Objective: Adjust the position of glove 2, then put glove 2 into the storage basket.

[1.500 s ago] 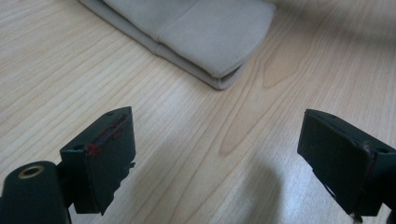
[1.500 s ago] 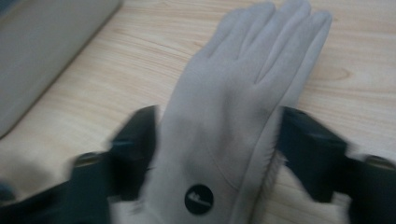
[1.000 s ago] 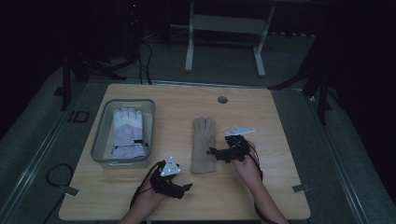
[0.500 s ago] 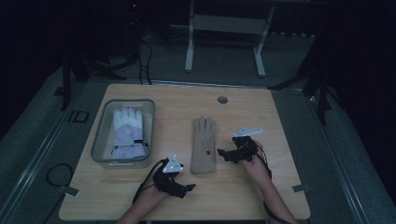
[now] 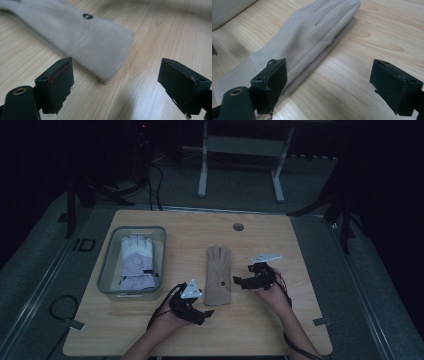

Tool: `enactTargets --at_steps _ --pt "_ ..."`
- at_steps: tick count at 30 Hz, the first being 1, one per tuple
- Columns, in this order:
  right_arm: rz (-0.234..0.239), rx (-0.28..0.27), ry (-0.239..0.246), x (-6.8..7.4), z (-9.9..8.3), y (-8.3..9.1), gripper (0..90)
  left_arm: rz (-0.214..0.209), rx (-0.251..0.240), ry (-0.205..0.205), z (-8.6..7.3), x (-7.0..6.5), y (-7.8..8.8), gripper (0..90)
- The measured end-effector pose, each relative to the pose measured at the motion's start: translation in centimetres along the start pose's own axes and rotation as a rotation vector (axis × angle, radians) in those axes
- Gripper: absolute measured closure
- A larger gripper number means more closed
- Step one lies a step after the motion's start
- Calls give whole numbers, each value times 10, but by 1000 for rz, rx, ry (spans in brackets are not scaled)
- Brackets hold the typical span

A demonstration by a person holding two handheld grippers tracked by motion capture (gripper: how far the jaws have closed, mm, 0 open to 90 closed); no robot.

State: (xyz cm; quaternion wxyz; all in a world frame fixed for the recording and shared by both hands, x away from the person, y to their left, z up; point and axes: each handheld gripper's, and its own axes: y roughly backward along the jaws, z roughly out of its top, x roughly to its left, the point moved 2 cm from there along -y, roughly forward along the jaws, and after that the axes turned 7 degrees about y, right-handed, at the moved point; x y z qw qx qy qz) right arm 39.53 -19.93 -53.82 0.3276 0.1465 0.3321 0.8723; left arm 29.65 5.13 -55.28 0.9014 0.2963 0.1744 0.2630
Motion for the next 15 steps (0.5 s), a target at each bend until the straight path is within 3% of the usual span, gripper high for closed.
enactTargets --at_steps 3,12,15 --pt "-3 -13 -16 -1 3 -3 180 -14 0 -36 6 -2 -3 140" --pt "5 -30 -75 -8 16 -17 264 -32 3 -92 18 -4 -12 140" --pt "12 -25 -100 -7 27 -32 276 -27 27 -117 22 -3 -21 144"
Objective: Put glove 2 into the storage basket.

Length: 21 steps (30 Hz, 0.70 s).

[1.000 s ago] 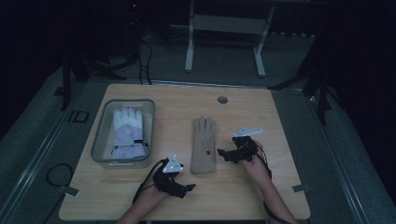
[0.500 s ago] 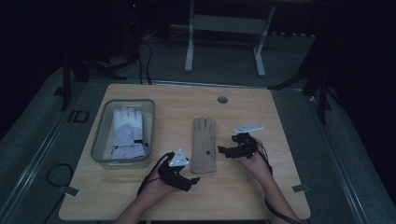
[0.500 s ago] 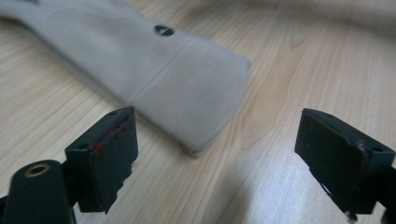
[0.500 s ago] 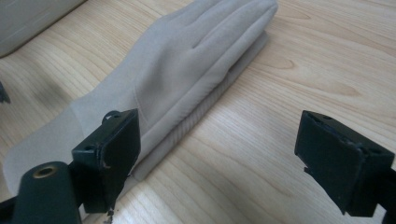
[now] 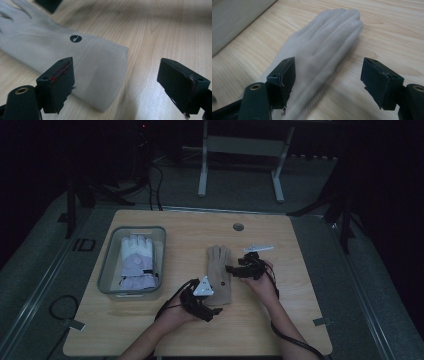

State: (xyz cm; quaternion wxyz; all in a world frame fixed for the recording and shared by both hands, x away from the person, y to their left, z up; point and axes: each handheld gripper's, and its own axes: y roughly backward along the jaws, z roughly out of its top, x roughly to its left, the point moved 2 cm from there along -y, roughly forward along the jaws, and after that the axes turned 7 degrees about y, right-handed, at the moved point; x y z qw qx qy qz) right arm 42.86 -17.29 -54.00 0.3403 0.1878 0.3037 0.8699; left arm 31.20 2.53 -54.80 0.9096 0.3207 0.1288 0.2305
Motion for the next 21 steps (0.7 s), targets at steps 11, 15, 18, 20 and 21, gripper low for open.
enactTargets --at_steps 11,15,18,20,21 --pt "11 50 -57 0 1 -30 280 -31 79 -29 -1 8 -20 223" --pt "50 71 -58 -2 -4 -36 332 -54 90 -14 -5 13 -25 256" --pt "85 84 -16 -1 -5 -35 452 -66 80 8 -6 18 -25 308" --pt "103 97 1 1 -5 -35 544 -63 85 0 -6 19 -24 337" --pt "103 97 1 1 -5 -35 544 -63 85 0 -6 19 -24 343"
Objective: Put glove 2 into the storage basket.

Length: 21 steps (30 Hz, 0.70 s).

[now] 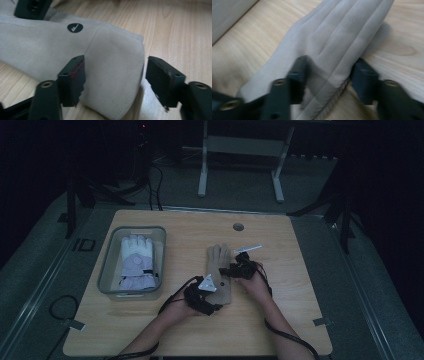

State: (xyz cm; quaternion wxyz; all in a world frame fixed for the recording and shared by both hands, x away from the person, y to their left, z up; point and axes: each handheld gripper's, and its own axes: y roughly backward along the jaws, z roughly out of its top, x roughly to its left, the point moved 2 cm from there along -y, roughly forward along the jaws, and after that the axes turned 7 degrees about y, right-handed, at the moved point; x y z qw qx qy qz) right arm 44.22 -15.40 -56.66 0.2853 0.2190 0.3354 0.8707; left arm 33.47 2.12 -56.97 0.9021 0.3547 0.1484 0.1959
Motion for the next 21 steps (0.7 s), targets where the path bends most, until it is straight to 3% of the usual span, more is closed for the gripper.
enactTargets --at_steps 3,5,10,14,18,19,20,21 --pt "2 14 19 4 -1 0 696 4 0 -1 0 0 -1 358" --pt "-30 16 72 10 0 1 753 21 8 -12 0 -1 -2 373" --pt "-128 16 145 22 3 5 785 91 50 -86 1 -9 -3 387" --pt "-158 6 169 27 6 6 788 93 62 -86 2 -9 -2 401" --pt "-180 0 200 33 9 7 789 108 64 -81 3 -8 -1 527" --pt "-176 -4 199 33 10 8 790 130 70 -86 4 -6 0 527" --pt "-166 -6 189 34 13 8 790 143 77 -94 4 -6 0 652" --pt "-165 -4 187 34 13 9 790 152 81 -97 5 -5 0 699"
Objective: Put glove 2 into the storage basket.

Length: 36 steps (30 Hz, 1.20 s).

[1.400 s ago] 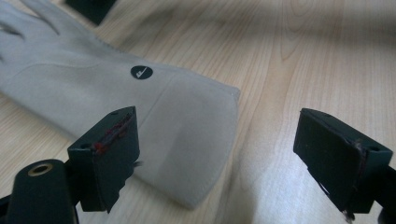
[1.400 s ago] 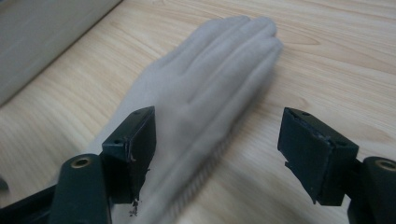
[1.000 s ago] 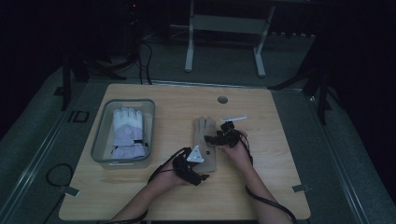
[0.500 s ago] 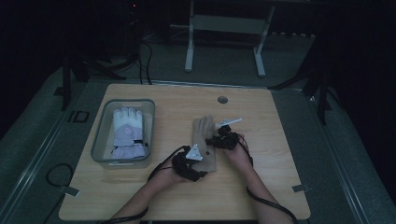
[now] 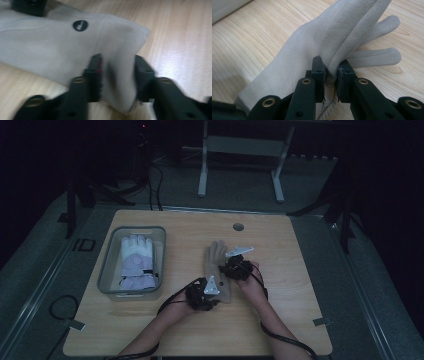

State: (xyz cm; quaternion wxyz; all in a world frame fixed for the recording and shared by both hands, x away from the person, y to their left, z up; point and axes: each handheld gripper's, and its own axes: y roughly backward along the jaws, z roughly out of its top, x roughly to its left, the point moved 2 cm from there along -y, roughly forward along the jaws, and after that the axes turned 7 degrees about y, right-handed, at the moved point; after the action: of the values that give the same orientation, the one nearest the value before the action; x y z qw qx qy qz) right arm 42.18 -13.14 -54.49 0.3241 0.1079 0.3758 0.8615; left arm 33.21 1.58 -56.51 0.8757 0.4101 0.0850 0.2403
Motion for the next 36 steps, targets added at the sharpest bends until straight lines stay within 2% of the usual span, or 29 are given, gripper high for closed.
enactTargets --at_steps 3,7,13,18,20,22,27,29,34,36 --pt "-3 4 6 1 1 1 791 11 22 -4 3 0 1 784" --pt "0 -4 -4 1 4 4 792 25 43 -16 7 -2 3 803" --pt "1 -18 -2 3 12 11 793 15 41 6 11 0 11 808" --pt "4 -37 -5 3 20 17 793 23 40 -6 18 2 26 809" --pt "5 -41 -5 4 25 20 792 20 30 2 20 3 32 809" --pt "3 -49 2 6 30 22 793 28 33 -11 22 3 38 809" --pt "-1 -61 7 10 42 24 792 34 22 9 23 7 49 808" --pt "2 -69 10 13 49 24 792 38 26 24 23 10 58 809" --pt "8 -87 14 21 62 26 792 61 33 16 23 14 73 809" --pt "13 -96 15 23 69 26 792 62 28 26 22 17 80 809"
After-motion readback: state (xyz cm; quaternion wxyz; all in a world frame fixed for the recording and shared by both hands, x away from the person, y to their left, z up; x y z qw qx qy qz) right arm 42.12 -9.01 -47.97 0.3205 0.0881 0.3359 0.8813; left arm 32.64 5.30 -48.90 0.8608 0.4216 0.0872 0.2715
